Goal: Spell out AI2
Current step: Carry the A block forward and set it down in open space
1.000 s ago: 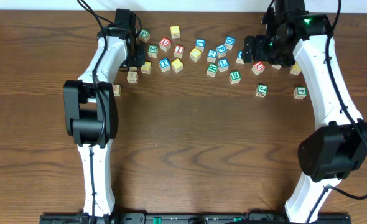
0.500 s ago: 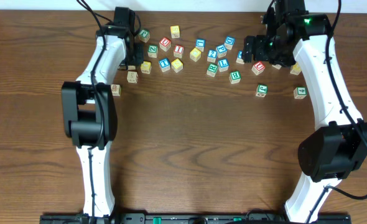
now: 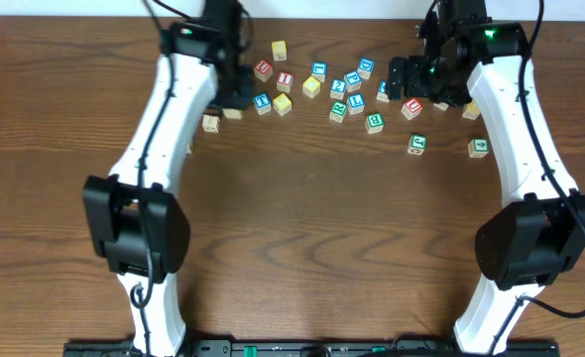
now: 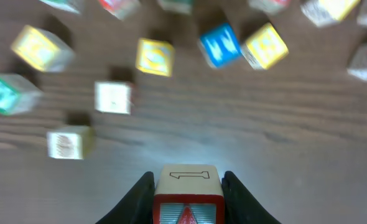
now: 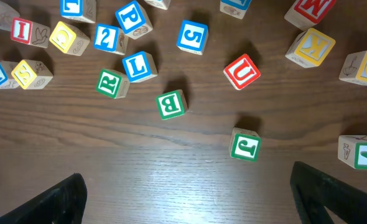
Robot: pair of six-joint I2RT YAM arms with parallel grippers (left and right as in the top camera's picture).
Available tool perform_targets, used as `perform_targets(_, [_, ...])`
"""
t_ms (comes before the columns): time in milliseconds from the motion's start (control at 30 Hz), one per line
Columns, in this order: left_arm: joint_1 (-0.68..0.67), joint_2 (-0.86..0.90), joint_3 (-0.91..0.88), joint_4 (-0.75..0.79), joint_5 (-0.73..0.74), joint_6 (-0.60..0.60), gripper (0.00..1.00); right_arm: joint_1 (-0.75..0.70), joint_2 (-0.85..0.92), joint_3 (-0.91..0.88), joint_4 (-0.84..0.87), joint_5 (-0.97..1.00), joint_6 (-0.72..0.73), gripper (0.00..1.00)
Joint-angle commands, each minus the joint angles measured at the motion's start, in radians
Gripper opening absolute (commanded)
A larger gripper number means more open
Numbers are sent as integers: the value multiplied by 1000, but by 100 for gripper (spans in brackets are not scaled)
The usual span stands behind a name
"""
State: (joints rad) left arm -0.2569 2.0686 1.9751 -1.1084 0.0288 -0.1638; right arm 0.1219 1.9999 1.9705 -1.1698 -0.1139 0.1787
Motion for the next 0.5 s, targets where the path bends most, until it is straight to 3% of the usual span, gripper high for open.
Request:
perform_targets(0, [-57, 26, -54, 1, 16, -62, 27, 11, 0, 23, -1, 11, 7, 99])
perform_targets(467, [-113, 26, -327, 221, 16, -153, 27, 11, 0, 23, -1, 11, 6, 99])
